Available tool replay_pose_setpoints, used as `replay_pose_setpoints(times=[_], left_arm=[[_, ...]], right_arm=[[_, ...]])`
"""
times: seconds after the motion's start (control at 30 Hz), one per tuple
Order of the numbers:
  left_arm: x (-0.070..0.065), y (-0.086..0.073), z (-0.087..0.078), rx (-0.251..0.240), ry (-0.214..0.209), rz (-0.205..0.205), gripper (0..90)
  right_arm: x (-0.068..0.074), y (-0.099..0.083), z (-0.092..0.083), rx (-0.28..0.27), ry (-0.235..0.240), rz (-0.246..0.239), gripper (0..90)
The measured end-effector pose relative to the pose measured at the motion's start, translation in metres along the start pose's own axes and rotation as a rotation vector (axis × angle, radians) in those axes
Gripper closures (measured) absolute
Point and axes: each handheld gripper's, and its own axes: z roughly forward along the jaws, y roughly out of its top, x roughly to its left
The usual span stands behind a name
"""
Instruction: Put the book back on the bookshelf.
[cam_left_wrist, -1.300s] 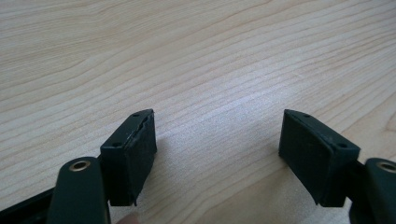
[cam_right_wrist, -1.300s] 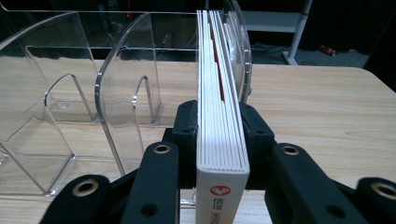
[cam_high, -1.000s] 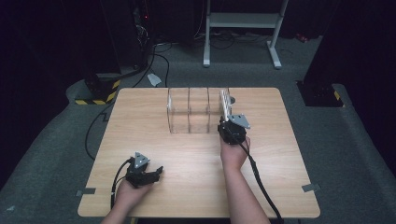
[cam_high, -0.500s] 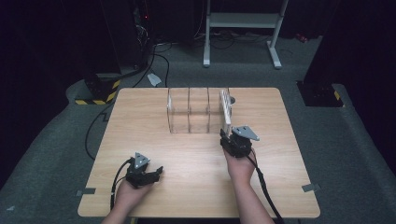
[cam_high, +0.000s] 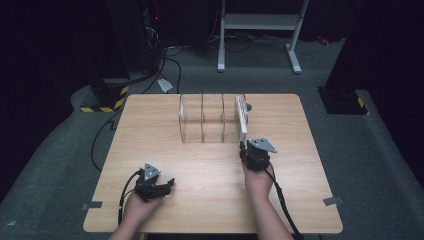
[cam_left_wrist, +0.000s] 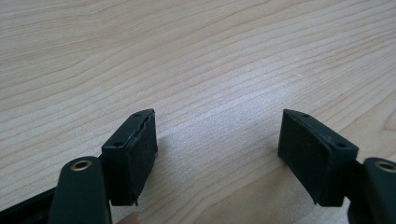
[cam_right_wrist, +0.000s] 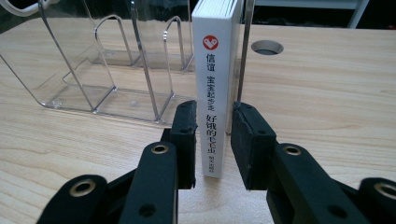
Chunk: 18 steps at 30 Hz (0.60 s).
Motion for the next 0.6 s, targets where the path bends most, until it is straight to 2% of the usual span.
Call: replay_pose_setpoints(times=[0.3, 0.6], left_arm=[[0.0000, 0.0000, 0.0000, 0.000, 0.000, 0.000, 28.2], [0.0000, 0.0000, 0.0000, -0.001, 0.000, 0.001, 28.1]], right_arm=[[-0.0029, 0.0001, 0.0053, 0.008, 0.016, 0.047, 73.4], [-0.0010, 0.0009, 0.0066, 0.006, 0.022, 0.055, 74.0]])
